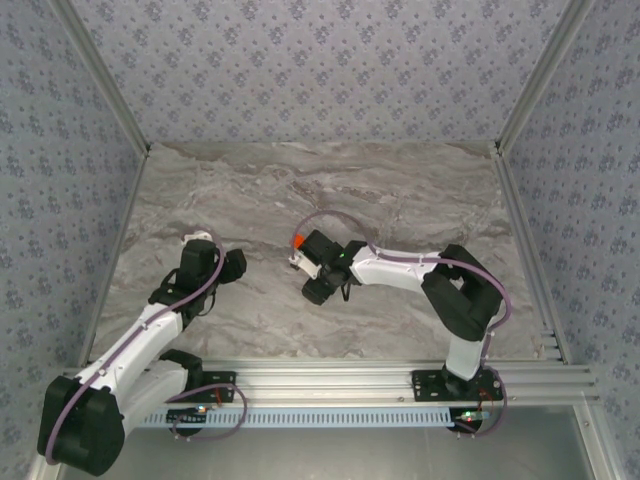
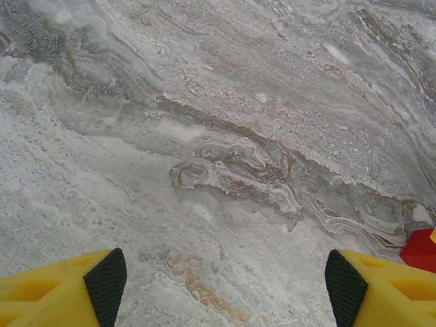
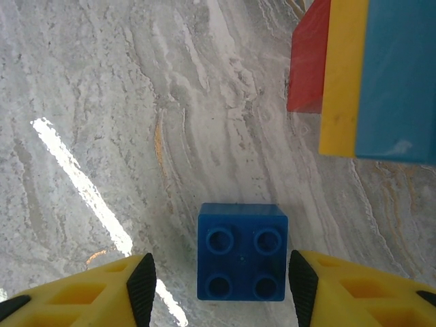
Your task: Assemble a carrot with lego
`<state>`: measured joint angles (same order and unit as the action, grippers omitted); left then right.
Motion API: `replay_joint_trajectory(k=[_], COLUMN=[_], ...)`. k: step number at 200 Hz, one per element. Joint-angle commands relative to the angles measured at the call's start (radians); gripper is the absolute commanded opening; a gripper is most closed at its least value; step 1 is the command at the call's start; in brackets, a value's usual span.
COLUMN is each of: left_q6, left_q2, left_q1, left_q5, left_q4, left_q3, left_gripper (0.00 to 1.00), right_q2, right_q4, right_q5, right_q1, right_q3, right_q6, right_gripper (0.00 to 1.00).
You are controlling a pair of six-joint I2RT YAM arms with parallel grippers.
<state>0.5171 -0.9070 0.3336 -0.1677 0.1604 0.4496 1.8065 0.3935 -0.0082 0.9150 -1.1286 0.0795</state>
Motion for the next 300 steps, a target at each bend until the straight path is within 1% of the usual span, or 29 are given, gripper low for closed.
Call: replay_joint_trajectory(k=[1, 22, 88, 111, 129, 151, 172, 208, 241, 256, 272, 300], left_q6=[-0.009, -0.009, -0.008, -0.008, -0.008, -0.011, -0.014, -0.025, -0.024, -0.018, -0.014, -0.012], left_q2=[0.010, 0.010, 0.013, 0.017, 0.023, 0.032, 0.034, 0.031, 0.035, 0.032, 0.022, 0.009], left_q1=[-0.005, -0.005, -0.005, -0.005, -0.005, -0.005, -0.006, -0.007, -0.007, -0.006, -0.007, -0.007], left_q5=[0.016, 0.017, 0.017, 0.018, 0.018, 0.026, 0.031, 0.059, 0.082, 0.087, 0.100, 0.106], left_q4=[-0.016, -0.018, -0.015, -0.013, -0.010, -0.014, -0.016, -0.027, -0.028, -0.043, -0.055, -0.040], left_q3=[-0.002, -0.002, -0.002, -0.003, -0.005, -0.009, -0.009, -0.008, -0.009, -0.017, -0.017, 0.003], left_gripper=[0.79, 0.79, 0.79, 0.79, 0.79, 0.80, 0.80, 0.80, 0.80, 0.80, 0.80, 0.80], right_q2=[-0.032, -0.070, -0.171, -0.225, -0.293, -0.378, -0.393, -0.371, -0.399, -0.388, -0.363, -0.354], right_q4=[-0.003, -0.029, -0.064, -0.105, -0.194, -0.402, -0.536, -0.676, -0.783, -0.849, -0.898, -0.970], right_q5=[-0.012, -0.019, -0.016, -0.039, -0.054, -0.052, -0.043, -0.018, 0.016, 0.032, 0.017, 0.011], right_q1=[-0.007, -0.007, -0.007, -0.007, -0.008, -0.011, -0.012, -0.008, 0.011, 0.009, -0.003, 0.005], right_q3=[0.033, 0.058, 0.085, 0.139, 0.228, 0.382, 0.489, 0.569, 0.616, 0.648, 0.672, 0.713], right_q6=[0.008, 0.009, 0.038, 0.039, 0.017, -0.045, -0.063, -0.045, -0.049, -0.055, -0.052, -0.039], right_gripper=[0.62, 0.66, 0.67, 0.68, 0.71, 0.75, 0.76, 0.77, 0.78, 0.78, 0.78, 0.79])
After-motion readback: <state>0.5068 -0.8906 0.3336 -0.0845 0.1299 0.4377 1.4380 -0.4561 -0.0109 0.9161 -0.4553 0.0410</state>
